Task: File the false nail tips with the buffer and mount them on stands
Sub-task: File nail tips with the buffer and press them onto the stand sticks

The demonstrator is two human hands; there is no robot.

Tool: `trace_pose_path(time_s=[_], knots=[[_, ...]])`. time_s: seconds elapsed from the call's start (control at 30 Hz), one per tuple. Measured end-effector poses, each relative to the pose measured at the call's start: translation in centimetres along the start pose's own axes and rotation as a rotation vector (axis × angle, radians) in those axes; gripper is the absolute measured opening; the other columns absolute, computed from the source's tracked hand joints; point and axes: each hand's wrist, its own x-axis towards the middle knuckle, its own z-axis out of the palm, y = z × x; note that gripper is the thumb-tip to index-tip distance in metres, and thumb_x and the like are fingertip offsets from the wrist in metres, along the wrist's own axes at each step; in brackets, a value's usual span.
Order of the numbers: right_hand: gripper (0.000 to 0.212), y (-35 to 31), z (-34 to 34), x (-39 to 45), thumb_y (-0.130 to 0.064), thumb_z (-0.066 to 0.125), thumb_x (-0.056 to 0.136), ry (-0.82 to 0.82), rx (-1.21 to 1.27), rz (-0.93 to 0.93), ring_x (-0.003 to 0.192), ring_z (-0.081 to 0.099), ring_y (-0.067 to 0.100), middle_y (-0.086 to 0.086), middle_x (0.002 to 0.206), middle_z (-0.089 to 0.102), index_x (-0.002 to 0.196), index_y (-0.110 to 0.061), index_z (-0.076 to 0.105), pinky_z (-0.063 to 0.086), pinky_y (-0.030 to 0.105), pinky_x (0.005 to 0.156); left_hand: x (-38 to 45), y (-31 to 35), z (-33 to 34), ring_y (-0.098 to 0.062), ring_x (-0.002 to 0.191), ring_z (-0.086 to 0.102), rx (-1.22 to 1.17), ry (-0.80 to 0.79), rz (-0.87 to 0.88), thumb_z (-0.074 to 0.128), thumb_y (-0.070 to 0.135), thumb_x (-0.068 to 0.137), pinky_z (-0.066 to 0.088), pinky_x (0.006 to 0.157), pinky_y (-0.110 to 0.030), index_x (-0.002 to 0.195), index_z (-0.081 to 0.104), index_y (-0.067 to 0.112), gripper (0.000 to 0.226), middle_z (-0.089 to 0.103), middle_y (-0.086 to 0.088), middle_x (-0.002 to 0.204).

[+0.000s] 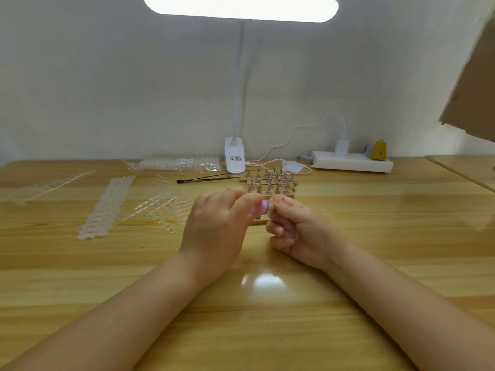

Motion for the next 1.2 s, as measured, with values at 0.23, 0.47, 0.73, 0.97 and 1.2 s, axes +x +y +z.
trace_pose_path(time_s=[0.23, 0.47, 0.73, 0.97, 1.2], knots=[[0.007, 0.3, 0.2, 0.1, -0.018, 0.053, 0.091, 0.035, 0.010, -0.038, 0.044, 0.040, 0.004, -0.007, 0.055, 0.044, 0.086, -0.016, 0.057, 0.022, 0.014, 0.038, 0.4, 0.5, -0.6, -0.019, 0.091, 0.065, -0.089, 0.031, 0.102, 0.051, 0.034, 0.095, 0.044, 0.082, -0.040, 0.115, 0.050, 0.030, 0.021, 0.067, 0.001, 0.099], [0.017, 0.2, 0.4, 0.2, -0.029, 0.060, 0.084, 0.033, -0.005, -0.015, 0.043, 0.036, 0.003, -0.007, 0.054, 0.036, 0.074, -0.016, 0.058, 0.020, 0.015, 0.039, 0.5, -0.7, -0.6, -0.020, 0.081, 0.063, -0.006, 0.143, 0.151, 0.064, 0.025, 0.090, 0.042, 0.081, -0.038, 0.110, 0.054, 0.028, 0.023, 0.066, 0.000, 0.091], [0.015, 0.1, 0.5, 0.1, -0.030, 0.063, 0.078, 0.033, -0.005, 0.021, 0.045, 0.037, 0.004, -0.005, 0.058, 0.033, 0.070, -0.017, 0.060, 0.020, 0.014, 0.038, 0.5, -1.6, -0.6, -0.021, 0.073, 0.061, 0.070, 0.217, 0.172, 0.074, 0.019, 0.085, 0.039, 0.077, -0.036, 0.105, 0.051, 0.031, 0.034, 0.064, 0.000, 0.090], [0.014, -0.1, 0.4, 0.0, -0.027, 0.059, 0.082, -0.007, -0.074, 0.058, 0.047, 0.039, 0.005, -0.005, 0.057, 0.032, 0.076, -0.016, 0.053, 0.022, 0.015, 0.039, 0.3, -1.2, -0.4, -0.026, 0.072, 0.061, 0.133, 0.141, 0.190, 0.076, 0.011, 0.080, 0.037, 0.077, -0.037, 0.104, 0.063, 0.024, 0.030, 0.065, -0.003, 0.087], [0.014, -0.1, 0.2, 0.0, -0.025, 0.057, 0.085, -0.013, -0.057, 0.041, 0.046, 0.040, 0.004, -0.008, 0.054, 0.039, 0.076, -0.016, 0.063, 0.023, 0.014, 0.039, 0.3, 0.2, -0.2, -0.021, 0.088, 0.066, -0.047, 0.049, 0.129, 0.064, 0.019, 0.092, 0.042, 0.081, -0.038, 0.112, 0.066, 0.020, 0.020, 0.069, 0.003, 0.099]])
